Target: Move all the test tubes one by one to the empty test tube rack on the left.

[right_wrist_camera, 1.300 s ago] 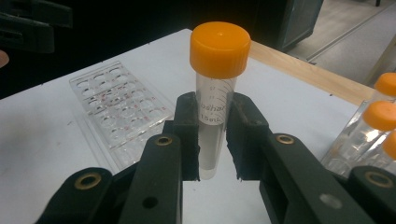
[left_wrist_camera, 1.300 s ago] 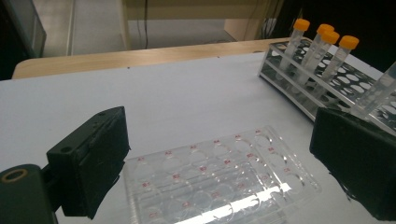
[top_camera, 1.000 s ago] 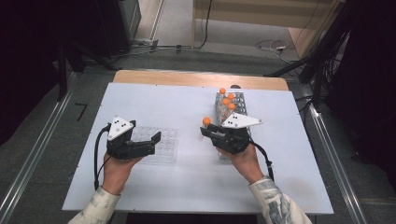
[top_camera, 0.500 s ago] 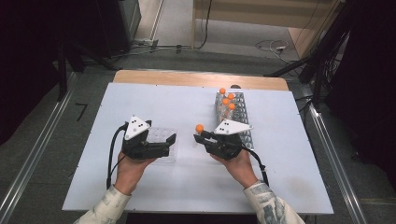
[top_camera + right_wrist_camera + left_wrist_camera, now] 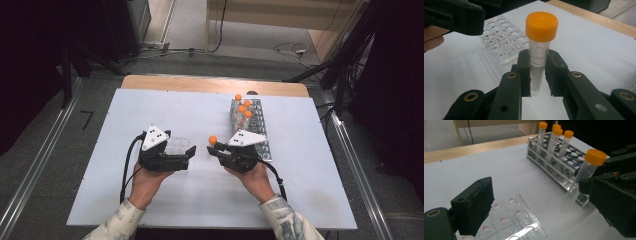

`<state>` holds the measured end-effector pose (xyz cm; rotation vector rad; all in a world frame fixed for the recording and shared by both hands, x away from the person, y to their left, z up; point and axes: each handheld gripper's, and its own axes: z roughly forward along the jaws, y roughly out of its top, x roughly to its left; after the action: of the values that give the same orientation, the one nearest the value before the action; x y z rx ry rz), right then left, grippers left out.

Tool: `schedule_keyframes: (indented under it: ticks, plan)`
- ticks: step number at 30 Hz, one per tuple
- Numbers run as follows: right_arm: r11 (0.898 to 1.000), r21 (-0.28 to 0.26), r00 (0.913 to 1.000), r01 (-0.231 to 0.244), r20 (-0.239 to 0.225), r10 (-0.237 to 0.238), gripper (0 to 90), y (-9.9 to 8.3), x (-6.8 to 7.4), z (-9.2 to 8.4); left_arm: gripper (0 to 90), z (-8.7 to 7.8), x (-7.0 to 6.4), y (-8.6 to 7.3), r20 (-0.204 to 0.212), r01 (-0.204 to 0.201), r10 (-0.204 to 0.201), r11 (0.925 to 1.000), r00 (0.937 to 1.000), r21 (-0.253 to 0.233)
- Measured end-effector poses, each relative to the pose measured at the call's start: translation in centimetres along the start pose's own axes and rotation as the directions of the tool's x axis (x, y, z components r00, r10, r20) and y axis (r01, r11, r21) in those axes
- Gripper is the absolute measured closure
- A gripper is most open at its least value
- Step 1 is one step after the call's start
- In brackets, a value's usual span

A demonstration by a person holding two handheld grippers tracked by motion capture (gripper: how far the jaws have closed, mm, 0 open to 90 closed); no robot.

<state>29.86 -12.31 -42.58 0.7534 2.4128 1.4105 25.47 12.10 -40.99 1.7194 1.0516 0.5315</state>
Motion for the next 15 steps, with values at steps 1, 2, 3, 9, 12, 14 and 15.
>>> schedule_keyframes:
  ticks: [1, 2, 3, 9, 12, 14, 15]
  plan:
    - [1.000, 0.006, 1.0000, -0.003, -0.003, 0.003, 72.5, -0.1, 0.1, 0.1, 8.7, 0.0, -0.2, 0.0, 0.009, -0.008, 0.008, 1.0000, 0.9999, -0.002]
    - [1.000, 0.006, 1.0000, -0.003, -0.003, 0.003, 72.5, -0.1, 0.1, 0.1, 8.7, 0.1, -0.4, 0.1, 0.019, -0.014, 0.014, 0.9999, 0.9997, -0.006]
    - [1.000, 0.009, 1.0000, -0.001, -0.007, 0.001, 72.5, -0.2, 0.2, 0.2, 12.2, 0.2, -0.6, 0.1, 0.029, -0.019, 0.019, 0.9998, 0.9994, -0.011]
    - [1.000, 0.022, 0.9997, 0.008, -0.021, -0.008, 72.5, -0.3, 0.7, 0.5, 17.5, 1.0, -1.6, 0.1, 0.078, -0.046, 0.045, 0.9989, 0.9959, 0.005]
    - [0.999, 0.026, 0.9992, 0.023, -0.033, -0.022, 72.5, -0.3, 1.2, 0.7, 27.1, 1.4, -2.1, 0.0, 0.104, -0.056, 0.055, 0.9984, 0.9930, 0.002]
    - [0.999, 0.035, 0.9990, 0.024, -0.038, -0.022, 72.5, -0.3, 1.4, 0.9, 32.0, 1.5, -2.4, 0.0, 0.121, -0.068, 0.067, 0.9977, 0.9903, 0.000]
    - [0.999, 0.035, 0.9988, 0.027, -0.042, -0.026, 72.4, -0.3, 1.5, 1.0, 35.6, 1.6, -2.5, 0.0, 0.131, -0.071, 0.071, 0.9975, 0.9889, -0.003]
